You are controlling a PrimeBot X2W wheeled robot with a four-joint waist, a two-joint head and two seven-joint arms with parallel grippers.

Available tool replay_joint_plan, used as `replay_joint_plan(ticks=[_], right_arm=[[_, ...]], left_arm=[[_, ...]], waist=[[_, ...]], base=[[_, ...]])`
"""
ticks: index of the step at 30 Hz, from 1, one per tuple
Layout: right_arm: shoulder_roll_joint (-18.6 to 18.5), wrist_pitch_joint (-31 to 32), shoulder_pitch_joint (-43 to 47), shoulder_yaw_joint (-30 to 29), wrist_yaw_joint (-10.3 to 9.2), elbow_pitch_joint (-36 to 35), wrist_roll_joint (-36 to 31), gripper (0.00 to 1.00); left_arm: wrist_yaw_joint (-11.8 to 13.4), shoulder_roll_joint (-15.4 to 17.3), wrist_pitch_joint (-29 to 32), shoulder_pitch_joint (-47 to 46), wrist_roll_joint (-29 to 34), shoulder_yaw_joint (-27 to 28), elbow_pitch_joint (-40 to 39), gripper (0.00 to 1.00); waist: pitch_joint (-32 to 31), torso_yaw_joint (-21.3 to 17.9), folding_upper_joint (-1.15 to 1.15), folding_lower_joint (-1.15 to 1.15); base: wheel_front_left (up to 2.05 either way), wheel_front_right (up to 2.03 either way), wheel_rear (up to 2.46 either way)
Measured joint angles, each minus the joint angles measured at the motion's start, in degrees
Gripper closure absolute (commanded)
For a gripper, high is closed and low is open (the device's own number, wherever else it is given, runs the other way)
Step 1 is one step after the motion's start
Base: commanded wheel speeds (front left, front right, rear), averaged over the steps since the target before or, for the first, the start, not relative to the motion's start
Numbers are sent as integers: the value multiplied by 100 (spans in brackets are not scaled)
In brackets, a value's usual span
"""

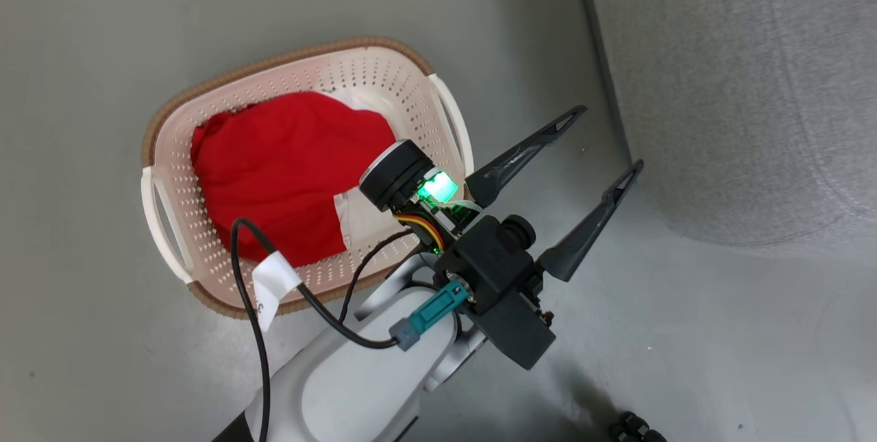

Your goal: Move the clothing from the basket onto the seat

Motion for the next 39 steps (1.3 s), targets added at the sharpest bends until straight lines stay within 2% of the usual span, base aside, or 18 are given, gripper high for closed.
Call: replay_joint_plan(ticks=[8, 11, 17, 21, 22, 24, 33, 39], right_arm=[[-102, 1, -241, -378, -304, 464, 71, 100], [-42, 0, -243, -287, -294, 471, 67, 100], [603, 1, -149, -63, -194, 878, 86, 100], [614, 0, 49, -64, -194, 1252, 102, 100], [622, 0, 72, -59, -187, 1277, 102, 75], [639, 1, 91, -34, -136, 1282, 97, 0], [901, 0, 651, 131, -2, 909, -130, 0], [1095, 0, 1071, 233, 1, 521, -193, 0]], left_arm=[[5, 3, 0, -141, 32, -96, 12, 0], [8, 1, 0, -185, 33, -103, 40, 0], [67, 8, -5, -266, 25, -163, 135, 0], [107, 0, -5, -374, -29, -221, 179, 0], [107, 0, -5, -377, -30, -213, 199, 0], [109, 1, -5, -377, -46, -212, 247, 0], [156, -1, -5, -322, -271, -112, 419, 0], [155, -7, -5, -226, -364, -38, 467, 0]], waist=[[427, 154, 0, 0], [536, 203, -1, -1], [613, 274, 0, 0], [567, 325, -1, -1], [547, 335, 0, -1], [500, 354, 0, -1], [81, 422, -1, -1], [-206, 449, -1, -1]], base=[[0, 0, 0], [0, 0, 0], [0, 0, 0], [0, 0, 0], [0, 0, 0], [0, 0, 0], [0, 0, 0], [0, 0, 0]])
